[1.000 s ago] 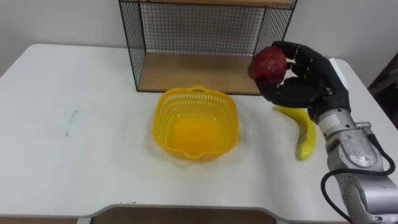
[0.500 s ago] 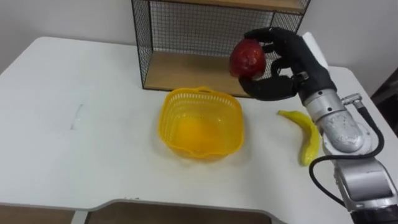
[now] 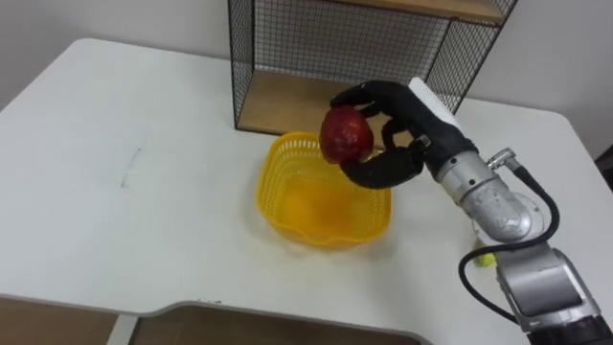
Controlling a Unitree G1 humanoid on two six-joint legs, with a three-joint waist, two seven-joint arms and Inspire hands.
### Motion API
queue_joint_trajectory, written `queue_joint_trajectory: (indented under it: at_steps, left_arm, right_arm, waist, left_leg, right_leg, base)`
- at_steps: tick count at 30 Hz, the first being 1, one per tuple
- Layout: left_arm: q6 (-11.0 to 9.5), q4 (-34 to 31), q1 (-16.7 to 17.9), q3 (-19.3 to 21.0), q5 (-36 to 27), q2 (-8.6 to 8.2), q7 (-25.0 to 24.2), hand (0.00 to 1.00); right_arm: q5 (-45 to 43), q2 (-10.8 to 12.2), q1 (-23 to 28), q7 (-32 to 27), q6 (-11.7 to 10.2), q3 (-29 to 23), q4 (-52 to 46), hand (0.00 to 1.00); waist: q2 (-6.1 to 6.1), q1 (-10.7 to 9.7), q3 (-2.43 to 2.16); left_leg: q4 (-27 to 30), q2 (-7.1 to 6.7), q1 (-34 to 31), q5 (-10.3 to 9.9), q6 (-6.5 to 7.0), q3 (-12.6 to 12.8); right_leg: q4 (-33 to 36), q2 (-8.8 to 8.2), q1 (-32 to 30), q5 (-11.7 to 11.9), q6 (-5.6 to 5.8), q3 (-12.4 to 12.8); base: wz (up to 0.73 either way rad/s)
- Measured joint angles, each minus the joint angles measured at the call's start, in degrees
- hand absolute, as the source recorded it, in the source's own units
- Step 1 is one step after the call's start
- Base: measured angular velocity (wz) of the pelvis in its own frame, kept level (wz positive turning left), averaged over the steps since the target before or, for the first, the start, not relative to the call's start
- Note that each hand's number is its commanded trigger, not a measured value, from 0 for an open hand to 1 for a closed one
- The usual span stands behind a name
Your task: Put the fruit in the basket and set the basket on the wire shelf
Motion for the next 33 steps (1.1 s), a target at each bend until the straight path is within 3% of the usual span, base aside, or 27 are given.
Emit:
queue_joint_trajectory:
  at_steps: [5,33]
  left_arm:
    - [0.0,0.0,-0.1,0.0,-0.2,0.05,0.0,0.00]
    - [1.0,-0.1,-0.1,-0.1,-0.4,0.11,-0.3,0.00]
  right_arm:
    - [0.0,-0.1,0.0,1.3,1.1,1.3,0.5,0.00]
    - [0.0,-0.1,0.0,3.8,2.4,3.7,0.8,0.00]
  waist:
    - [-0.01,0.0,-0.03]
    - [1.03,-0.5,-0.68]
  left_leg:
    - [0.0,0.01,0.0,0.0,0.00,0.0]
    - [1.5,0.01,0.2,0.0,-0.01,0.0]
  right_leg:
    - [0.0,0.00,0.0,0.0,0.00,0.0]
    - [0.1,-0.03,0.9,0.0,-0.05,-0.1]
  base:
    - [0.00]
    - [0.00]
